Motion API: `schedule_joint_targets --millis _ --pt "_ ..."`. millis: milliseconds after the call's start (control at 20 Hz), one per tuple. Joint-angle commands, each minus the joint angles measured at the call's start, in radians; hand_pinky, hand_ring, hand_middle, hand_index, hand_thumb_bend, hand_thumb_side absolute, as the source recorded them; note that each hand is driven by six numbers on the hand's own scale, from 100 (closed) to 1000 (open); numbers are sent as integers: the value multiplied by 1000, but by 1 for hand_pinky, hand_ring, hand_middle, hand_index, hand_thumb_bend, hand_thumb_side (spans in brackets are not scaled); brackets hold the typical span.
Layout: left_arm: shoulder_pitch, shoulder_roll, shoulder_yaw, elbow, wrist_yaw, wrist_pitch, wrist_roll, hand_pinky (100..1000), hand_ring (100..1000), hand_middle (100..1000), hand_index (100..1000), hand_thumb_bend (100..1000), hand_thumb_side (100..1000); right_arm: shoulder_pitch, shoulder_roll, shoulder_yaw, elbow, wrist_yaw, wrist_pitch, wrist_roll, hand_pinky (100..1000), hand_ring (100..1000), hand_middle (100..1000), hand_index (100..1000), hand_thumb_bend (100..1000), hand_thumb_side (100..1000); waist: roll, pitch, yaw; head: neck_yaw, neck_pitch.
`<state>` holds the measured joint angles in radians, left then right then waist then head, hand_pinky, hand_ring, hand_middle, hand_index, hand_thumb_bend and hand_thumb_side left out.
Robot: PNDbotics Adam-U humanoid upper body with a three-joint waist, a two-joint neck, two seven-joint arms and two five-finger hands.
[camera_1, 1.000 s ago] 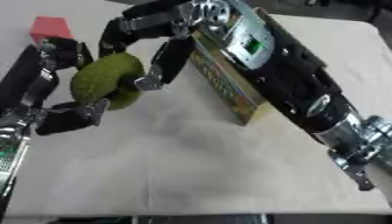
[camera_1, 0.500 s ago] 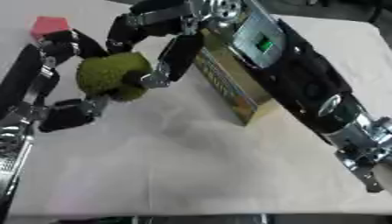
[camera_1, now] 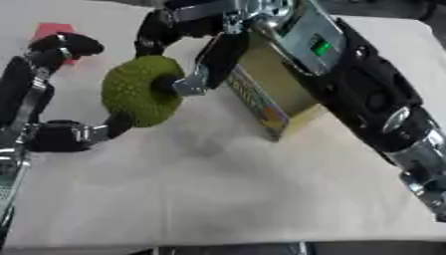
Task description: Pick up the objects with one hand, pass them to the other hand, and then place them into the box on the other side of the table.
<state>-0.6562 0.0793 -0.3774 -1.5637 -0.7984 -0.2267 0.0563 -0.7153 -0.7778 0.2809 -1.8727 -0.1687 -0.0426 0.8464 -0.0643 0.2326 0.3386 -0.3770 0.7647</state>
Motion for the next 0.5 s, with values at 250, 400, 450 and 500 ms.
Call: schedule_joint_targets --millis 250,400,450,500 --pt "48 140 37 -72 54 27 -59 720 704 695 791 695 882 33 -108 -66 -43 -78 22 -118 787 819 559 610 100 170 39 -39 -18 16 5" --pt "94 221 68 -99 100 49 -66 697 689 679 773 606 884 80 -149 -107 -65 -118 28 -173 795 826 564 615 100 134 47 -36 -27 12 5" --pt "110 246 82 -111 123 59 -63 689 683 672 767 575 883 101 -166 -126 -72 -137 32 -192 798 828 566 617 100 122 49 -34 -28 9 5" --pt "125 271 98 -124 148 71 -57 672 666 653 752 515 869 123 -182 -146 -80 -159 37 -209 804 832 569 620 100 103 50 -32 -29 7 5"
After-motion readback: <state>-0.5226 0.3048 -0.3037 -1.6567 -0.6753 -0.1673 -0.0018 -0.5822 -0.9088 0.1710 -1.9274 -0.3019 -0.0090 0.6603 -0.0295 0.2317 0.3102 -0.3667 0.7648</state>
